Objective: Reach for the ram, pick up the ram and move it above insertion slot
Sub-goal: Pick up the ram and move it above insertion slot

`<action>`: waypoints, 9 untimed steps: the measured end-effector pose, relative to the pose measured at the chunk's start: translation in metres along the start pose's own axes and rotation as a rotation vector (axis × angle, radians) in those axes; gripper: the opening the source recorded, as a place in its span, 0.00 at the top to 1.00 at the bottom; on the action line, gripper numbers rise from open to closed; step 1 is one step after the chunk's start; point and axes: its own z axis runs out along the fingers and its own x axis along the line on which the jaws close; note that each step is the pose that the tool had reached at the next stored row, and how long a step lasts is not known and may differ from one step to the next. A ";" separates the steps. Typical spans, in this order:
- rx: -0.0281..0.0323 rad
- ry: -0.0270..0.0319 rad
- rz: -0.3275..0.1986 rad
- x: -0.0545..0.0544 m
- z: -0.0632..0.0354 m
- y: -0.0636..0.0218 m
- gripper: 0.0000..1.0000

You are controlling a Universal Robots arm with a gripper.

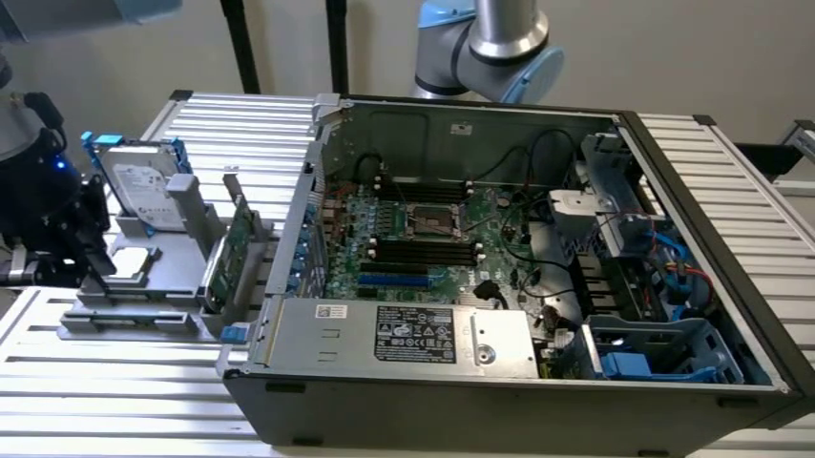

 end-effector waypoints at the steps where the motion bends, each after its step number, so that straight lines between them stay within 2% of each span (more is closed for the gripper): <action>1: -0.0001 0.0001 0.000 0.001 0.0017 0.0000 0.69; 9: 0.0000 -0.0001 0.005 0.002 0.0163 -0.0002 0.69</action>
